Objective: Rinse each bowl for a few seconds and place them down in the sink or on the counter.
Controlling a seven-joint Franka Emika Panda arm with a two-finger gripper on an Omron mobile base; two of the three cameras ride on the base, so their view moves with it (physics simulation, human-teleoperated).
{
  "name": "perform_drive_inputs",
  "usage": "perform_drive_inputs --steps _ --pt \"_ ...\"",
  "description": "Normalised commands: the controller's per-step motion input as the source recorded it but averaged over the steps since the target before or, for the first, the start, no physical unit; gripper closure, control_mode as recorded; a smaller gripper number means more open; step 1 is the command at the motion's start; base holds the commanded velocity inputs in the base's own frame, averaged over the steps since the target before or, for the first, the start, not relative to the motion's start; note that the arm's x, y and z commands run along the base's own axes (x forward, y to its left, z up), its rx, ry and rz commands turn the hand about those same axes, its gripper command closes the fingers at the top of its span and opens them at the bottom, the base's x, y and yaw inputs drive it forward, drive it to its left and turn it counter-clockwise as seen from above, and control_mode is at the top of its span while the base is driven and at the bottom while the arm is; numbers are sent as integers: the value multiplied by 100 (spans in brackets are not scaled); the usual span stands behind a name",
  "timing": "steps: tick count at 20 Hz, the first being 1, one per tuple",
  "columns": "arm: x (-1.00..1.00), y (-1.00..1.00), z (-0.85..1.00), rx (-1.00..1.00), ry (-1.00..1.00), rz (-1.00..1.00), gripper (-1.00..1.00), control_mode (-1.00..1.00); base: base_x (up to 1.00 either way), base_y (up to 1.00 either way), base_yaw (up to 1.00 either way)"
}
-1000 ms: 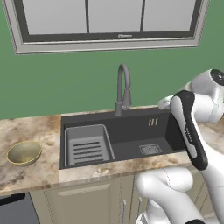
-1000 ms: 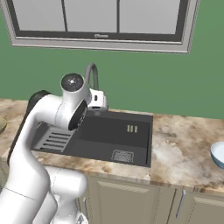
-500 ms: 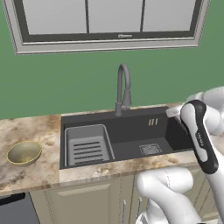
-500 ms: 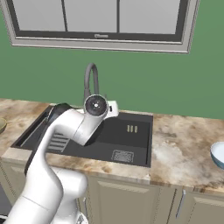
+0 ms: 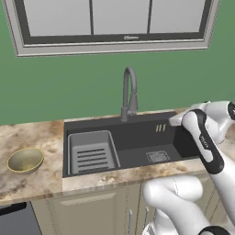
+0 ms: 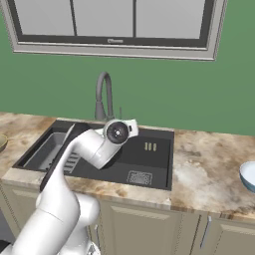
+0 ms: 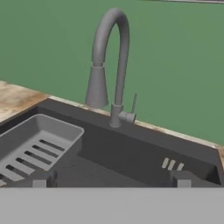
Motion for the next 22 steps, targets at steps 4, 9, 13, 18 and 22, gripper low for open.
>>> perform_drive_inputs --steps 4,9,13,18,22 --pt "45 0 -14 0 -5 1 -100 -100 0 0 0" --pt "37 0 -18 3 -7 4 -100 -100 0 0 0" --pt "31 10 -14 3 -10 6 -100 -100 0 0 0" --pt "35 12 -10 4 -9 5 -100 -100 0 0 0" --pt "35 7 -3 4 -6 6 -100 -100 0 0 0"
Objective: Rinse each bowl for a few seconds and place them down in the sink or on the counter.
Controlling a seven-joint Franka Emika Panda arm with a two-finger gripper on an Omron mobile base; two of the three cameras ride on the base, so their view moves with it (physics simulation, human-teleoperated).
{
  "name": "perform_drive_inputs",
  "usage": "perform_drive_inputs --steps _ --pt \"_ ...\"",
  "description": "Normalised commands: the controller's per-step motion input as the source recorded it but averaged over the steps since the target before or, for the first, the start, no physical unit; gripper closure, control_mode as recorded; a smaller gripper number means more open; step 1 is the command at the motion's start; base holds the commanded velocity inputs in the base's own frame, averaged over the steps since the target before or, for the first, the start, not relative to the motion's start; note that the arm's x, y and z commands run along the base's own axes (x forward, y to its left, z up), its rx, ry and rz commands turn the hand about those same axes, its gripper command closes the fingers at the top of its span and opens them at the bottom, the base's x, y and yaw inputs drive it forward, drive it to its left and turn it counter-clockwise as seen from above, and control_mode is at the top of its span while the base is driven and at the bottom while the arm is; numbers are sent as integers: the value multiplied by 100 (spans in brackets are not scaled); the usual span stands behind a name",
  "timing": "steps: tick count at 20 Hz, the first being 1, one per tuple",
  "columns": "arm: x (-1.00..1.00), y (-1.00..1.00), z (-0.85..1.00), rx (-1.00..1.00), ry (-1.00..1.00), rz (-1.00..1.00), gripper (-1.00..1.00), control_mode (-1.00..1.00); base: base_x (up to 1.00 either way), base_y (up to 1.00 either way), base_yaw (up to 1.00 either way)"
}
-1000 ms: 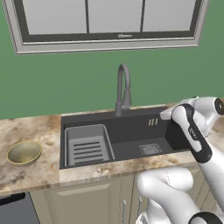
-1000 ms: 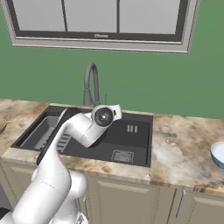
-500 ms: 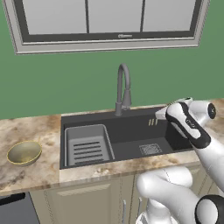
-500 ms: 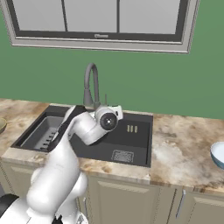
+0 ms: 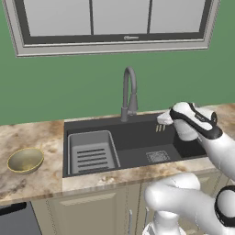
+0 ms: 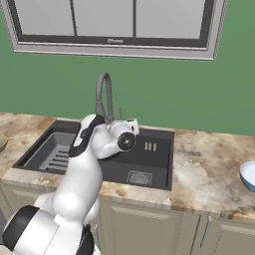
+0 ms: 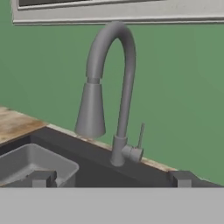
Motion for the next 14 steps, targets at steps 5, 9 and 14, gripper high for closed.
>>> perform_drive_inputs --steps 5,9,14 --pt "42 8 0 5 -1 8 -100 -100 0 0 0" --pt "47 22 0 4 2 7 -100 -100 0 0 0" --pt "36 6 -1 0 -1 2 -100 -100 0 0 0"
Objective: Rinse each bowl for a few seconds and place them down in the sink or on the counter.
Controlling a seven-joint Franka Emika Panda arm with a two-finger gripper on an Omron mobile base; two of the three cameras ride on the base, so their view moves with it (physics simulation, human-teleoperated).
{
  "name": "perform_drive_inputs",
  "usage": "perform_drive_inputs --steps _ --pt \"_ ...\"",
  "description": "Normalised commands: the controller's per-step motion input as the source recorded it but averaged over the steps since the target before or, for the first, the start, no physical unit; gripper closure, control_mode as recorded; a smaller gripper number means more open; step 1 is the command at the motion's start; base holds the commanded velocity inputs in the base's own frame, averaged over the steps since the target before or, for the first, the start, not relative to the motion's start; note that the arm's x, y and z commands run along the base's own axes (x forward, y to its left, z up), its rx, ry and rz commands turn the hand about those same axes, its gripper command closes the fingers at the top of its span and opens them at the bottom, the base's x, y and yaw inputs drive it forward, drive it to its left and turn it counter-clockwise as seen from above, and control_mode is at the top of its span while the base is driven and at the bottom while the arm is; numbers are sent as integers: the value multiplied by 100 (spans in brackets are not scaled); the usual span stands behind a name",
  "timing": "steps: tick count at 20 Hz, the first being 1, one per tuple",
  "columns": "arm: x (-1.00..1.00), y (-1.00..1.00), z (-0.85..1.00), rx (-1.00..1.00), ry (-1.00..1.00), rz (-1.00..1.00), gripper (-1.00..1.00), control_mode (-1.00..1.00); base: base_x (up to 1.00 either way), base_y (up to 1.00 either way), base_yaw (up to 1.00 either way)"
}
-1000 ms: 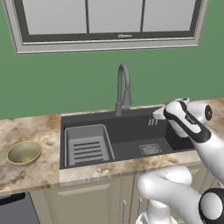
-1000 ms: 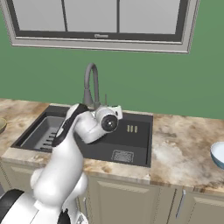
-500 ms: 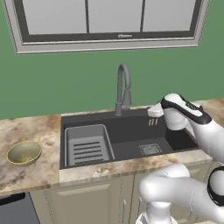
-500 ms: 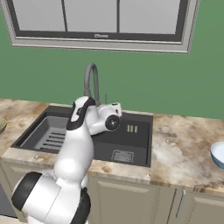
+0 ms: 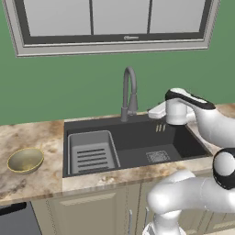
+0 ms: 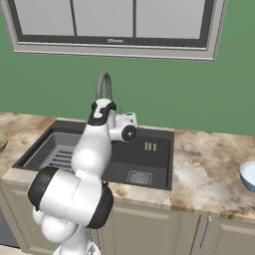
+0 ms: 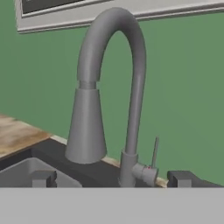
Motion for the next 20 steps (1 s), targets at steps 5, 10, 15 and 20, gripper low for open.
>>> perform_drive_inputs --steps 5,10,15,20 --pt "36 0 -8 1 -3 1 -100 -100 0 0 0" --pt "44 0 -13 2 -5 2 -100 -100 0 0 0" --pt "44 3 -20 3 -2 3 -100 -100 0 0 0" --pt "45 1 -11 2 -1 3 -100 -100 0 0 0"
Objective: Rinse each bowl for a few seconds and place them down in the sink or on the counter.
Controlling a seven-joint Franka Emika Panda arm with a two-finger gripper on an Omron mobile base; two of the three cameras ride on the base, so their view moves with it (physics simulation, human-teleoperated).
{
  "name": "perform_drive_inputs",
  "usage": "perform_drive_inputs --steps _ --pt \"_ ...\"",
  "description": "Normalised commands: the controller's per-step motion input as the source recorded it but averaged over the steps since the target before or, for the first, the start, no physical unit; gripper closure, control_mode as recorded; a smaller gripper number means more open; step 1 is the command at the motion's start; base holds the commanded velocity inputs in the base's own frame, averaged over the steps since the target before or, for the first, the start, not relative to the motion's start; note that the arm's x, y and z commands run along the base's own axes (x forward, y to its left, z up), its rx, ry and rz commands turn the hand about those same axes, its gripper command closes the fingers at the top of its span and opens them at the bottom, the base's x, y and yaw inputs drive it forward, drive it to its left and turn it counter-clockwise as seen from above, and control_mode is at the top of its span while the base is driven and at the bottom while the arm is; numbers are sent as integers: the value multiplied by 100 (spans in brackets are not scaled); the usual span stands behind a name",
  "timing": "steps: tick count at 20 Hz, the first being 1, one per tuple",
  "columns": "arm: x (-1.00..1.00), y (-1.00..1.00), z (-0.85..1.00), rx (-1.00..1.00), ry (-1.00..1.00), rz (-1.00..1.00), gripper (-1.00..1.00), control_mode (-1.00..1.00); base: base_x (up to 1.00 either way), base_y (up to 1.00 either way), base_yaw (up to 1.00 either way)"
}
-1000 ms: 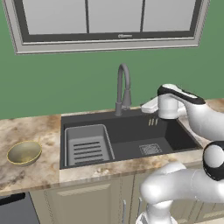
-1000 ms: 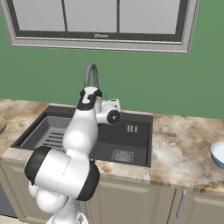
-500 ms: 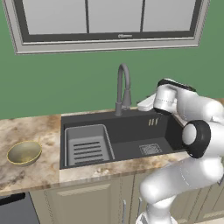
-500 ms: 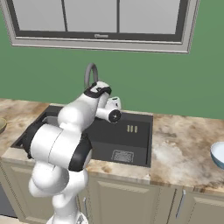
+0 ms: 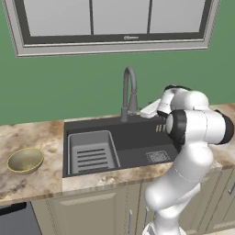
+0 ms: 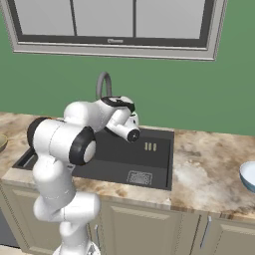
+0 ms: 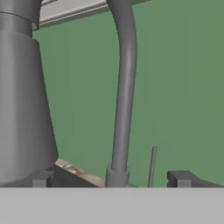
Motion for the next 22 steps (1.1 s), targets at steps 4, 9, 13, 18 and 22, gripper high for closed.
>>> perform_drive_inputs --steps 4,9,13,18,22 --pt "48 0 -2 2 -1 2 -100 -100 0 0 0" --pt "50 0 -3 3 0 2 -100 -100 0 0 0" --pt "39 11 -15 3 3 0 -100 -100 0 0 0" --pt "38 6 -13 2 1 0 -100 -100 0 0 0" --pt "37 -1 -5 2 0 0 -100 -100 0 0 0"
